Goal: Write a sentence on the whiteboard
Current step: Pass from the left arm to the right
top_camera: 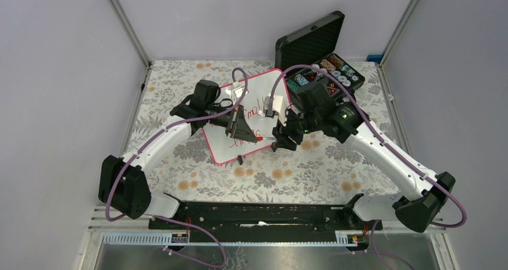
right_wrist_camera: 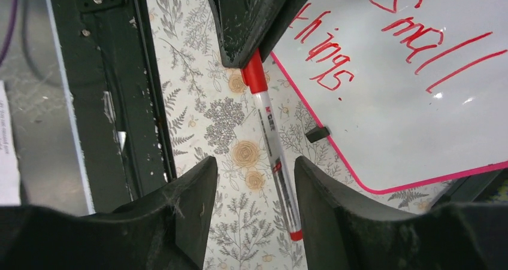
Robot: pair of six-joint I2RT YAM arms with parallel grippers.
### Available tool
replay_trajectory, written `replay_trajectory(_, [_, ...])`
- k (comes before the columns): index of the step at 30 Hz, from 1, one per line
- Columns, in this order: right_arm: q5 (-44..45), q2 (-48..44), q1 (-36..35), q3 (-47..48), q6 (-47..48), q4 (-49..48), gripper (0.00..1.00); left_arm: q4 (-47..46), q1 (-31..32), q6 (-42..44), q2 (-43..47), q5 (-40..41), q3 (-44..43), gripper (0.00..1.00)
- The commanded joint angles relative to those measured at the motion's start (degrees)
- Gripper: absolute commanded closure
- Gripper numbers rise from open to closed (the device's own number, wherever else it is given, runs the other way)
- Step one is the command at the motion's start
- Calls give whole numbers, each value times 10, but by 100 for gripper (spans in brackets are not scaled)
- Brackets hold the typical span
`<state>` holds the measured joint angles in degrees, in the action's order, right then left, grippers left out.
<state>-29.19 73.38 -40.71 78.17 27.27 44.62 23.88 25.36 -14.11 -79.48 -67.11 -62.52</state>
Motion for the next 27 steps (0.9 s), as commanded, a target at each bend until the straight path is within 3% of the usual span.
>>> replay_trajectory(1, [97, 17, -43, 29, 42, 14, 44, -19, 10, -19, -1, -22, -8, 100])
replay_trajectory(10, [180, 37, -100, 33, 66, 3, 49, -19, 20, -21, -6, -28, -7, 100])
replay_trajectory(14, [193, 41, -113, 30, 71, 0, 60, -19, 23, -22, -8, -28, -7, 100])
replay_trajectory(18, [206, 39, -119, 24, 74, -4, 79, -19, 23, -20, -8, -23, -6, 100])
replay_trajectory(22, [211, 30, -119, 18, 70, -4, 96, -24, 23, -15, -1, -12, -6, 76])
replay_trajectory(27, [229, 14, -116, 1, 42, -6, 100, -13, 12, 0, 19, 30, -18, 27])
